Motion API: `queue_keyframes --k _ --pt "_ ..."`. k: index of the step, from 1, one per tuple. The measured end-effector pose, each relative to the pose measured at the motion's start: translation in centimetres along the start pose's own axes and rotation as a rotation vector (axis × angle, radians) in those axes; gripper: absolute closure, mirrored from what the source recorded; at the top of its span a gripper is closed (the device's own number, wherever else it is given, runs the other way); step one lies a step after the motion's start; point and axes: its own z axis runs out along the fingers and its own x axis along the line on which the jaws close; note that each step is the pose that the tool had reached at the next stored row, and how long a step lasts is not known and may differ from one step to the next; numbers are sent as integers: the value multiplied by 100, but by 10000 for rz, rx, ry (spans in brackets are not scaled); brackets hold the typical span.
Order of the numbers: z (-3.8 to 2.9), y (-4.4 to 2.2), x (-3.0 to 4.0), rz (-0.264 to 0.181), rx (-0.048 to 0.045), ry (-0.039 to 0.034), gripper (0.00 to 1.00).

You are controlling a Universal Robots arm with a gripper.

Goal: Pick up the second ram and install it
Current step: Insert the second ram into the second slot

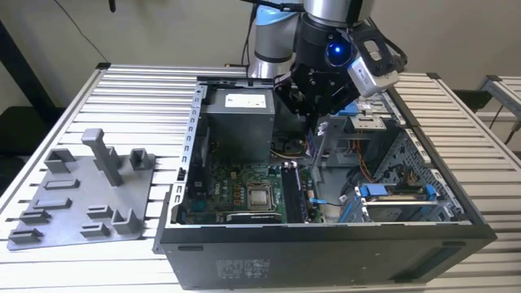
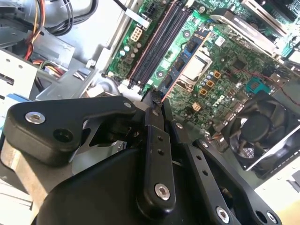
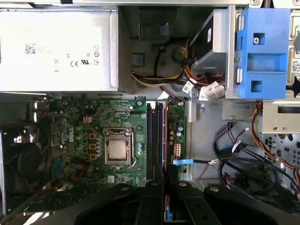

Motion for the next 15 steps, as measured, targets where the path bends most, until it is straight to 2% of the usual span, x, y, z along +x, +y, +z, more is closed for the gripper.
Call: queue_keyframes --k 9,15 --pt "91 4 -7 -2 -1 -6 86" --pt "161 5 -5 -2 -1 -78 86"
